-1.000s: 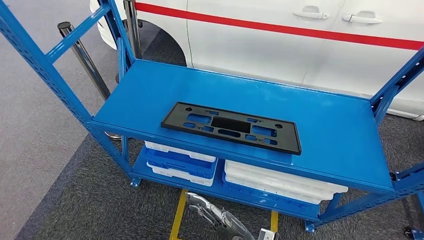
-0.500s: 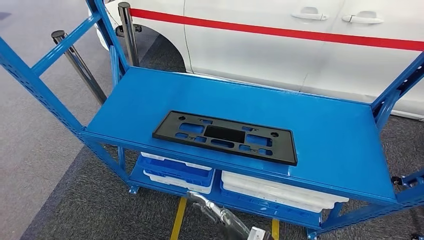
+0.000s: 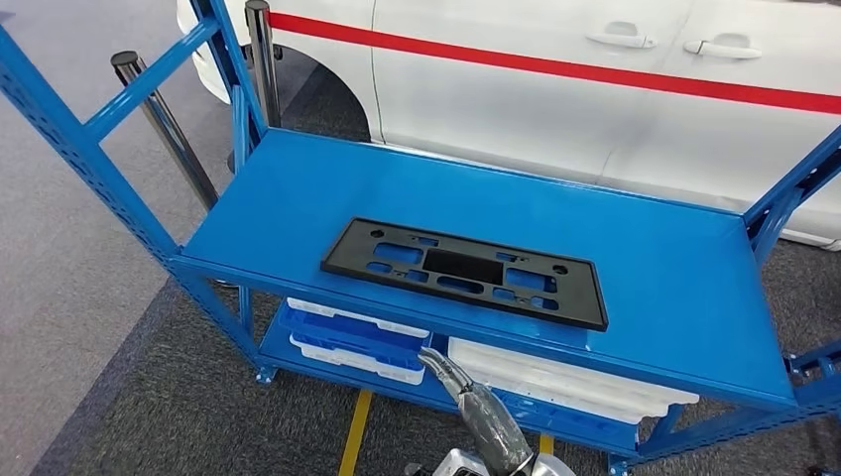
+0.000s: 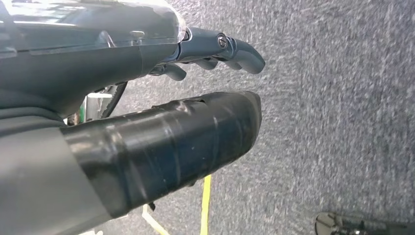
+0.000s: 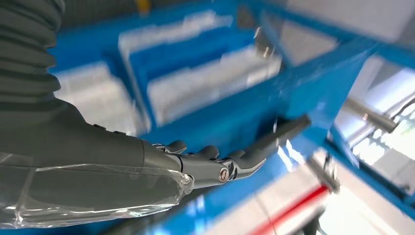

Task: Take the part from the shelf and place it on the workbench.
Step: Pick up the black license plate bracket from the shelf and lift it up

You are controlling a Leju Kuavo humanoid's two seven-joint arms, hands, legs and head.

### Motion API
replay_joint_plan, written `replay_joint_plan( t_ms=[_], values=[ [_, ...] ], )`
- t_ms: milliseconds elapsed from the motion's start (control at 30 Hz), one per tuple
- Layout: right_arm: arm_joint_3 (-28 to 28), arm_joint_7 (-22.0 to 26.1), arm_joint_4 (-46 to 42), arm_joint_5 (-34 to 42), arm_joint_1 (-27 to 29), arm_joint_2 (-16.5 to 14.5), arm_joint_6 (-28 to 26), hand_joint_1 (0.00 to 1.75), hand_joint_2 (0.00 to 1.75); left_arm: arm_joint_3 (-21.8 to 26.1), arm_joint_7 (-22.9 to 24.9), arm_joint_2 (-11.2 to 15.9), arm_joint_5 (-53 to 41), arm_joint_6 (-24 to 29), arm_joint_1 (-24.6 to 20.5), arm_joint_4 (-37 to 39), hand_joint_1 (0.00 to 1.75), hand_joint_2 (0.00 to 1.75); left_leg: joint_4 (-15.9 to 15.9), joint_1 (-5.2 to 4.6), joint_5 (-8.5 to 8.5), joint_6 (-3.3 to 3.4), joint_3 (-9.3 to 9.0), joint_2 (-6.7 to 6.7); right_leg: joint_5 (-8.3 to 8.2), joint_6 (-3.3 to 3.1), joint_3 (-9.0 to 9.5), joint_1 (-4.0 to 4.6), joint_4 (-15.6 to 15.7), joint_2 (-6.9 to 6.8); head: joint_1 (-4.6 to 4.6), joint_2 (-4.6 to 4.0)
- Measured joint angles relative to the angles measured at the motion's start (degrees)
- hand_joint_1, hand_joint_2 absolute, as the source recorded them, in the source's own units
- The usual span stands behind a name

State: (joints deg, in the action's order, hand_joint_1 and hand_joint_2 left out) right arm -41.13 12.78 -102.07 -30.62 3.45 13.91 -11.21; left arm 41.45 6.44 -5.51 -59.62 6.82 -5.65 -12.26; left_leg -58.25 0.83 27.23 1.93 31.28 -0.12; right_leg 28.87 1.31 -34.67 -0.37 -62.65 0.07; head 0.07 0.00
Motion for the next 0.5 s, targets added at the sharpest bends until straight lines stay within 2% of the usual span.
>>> replay_joint_plan(
  t_ms=[67,100,133,167,200,233,300,367,433,500],
  values=[
    [-0.6,-2.4,0.4,-7.2,-1.0,0.4,-3.7,0.00,1.75,0.1,-0.1,0.0,-0.2,-0.1,0.0,0.0,0.00,0.00,0.0,-0.10,-0.17,0.31,0.22,0.07,3.78,0.40,-3.32,-0.14,-7.2,-0.03,0.00,0.00],
    [-1.0,-3.7,0.7,-11.0,-1.4,0.6,-5.5,0.00,1.75,0.2,-0.1,0.1,-0.4,-0.1,0.0,0.0,0.00,0.00,0.0,-0.18,-0.18,0.34,0.30,0.07,5.03,0.54,-4.98,-0.19,-10.7,-0.03,-0.01,0.00],
    [-1.4,-5.1,1.1,-14.9,-1.8,0.7,-7.1,0.00,1.75,0.2,-0.1,0.1,-0.6,-0.2,0.1,0.0,0.00,0.00,0.0,-0.25,-0.17,0.35,0.33,0.06,5.26,0.59,-5.93,-0.23,-12.5,-0.03,-0.01,0.00],
    [-1.8,-6.6,1.6,-18.6,-2.2,0.8,-8.7,0.00,1.75,0.3,-0.1,0.1,-0.9,-0.2,0.0,0.0,0.00,0.00,0.0,-0.31,-0.16,0.35,0.31,0.01,4.33,0.53,-5.83,-0.25,-12.2,-0.03,-0.01,0.00],
    [-2.1,-7.9,2.0,-22.2,-2.6,0.8,-10.0,0.00,1.75,0.3,-0.1,0.1,-1.1,-0.3,0.0,0.0,0.00,0.00,0.0,-0.36,-0.13,0.32,0.22,-0.05,2.41,0.34,-4.56,-0.25,-9.5,-0.03,-0.01,0.00],
    [-2.4,-9.3,2.4,-25.6,-3.0,0.9,-11.4,0.00,1.75,0.3,0.0,0.1,-1.3,-0.3,-0.1,0.0,0.00,0.00,0.0,-0.39,-0.08,0.27,0.11,-0.12,0.22,0.03,-2.64,-0.19,-5.4,-0.02,-0.01,0.00],
    [-2.7,-11.8,3.2,-31.3,-3.9,0.9,-13.5,0.00,1.75,0.3,0.2,0.1,-1.7,-0.5,-0.4,0.0,0.00,0.00,-0.1,-0.61,0.05,-0.04,0.10,-0.21,-2.37,-0.60,0.59,0.13,1.7,-0.05,-0.01,0.00],
    [-2.8,-14.0,4.1,-35.9,-4.6,1.0,-15.1,0.00,1.75,0.3,0.5,0.0,-2.0,-0.8,-0.6,0.0,0.00,0.00,0.0,-0.70,0.06,-0.53,0.19,-0.22,-2.46,-0.98,1.25,0.47,3.6,-0.05,-0.02,0.00],
    [-2.9,-15.3,4.9,-38.8,-4.9,1.1,-15.9,0.00,1.75,0.3,0.7,0.1,-2.1,-0.9,-0.9,0.0,0.00,0.00,0.0,-0.69,0.17,-1.12,0.11,-0.23,-2.75,-1.47,1.39,0.23,4.1,-0.04,-0.02,0.00],
    [-2.9,-16.7,5.5,-41.5,-5.2,1.3,-16.4,0.00,1.75,0.3,0.8,0.2,-2.3,-0.9,-1.0,0.0,0.00,0.00,-2.3,-0.70,1.89,-1.67,1.05,-0.21,-3.11,-2.10,1.72,-0.23,4.8,-0.14,-0.08,0.00]
  ],
)
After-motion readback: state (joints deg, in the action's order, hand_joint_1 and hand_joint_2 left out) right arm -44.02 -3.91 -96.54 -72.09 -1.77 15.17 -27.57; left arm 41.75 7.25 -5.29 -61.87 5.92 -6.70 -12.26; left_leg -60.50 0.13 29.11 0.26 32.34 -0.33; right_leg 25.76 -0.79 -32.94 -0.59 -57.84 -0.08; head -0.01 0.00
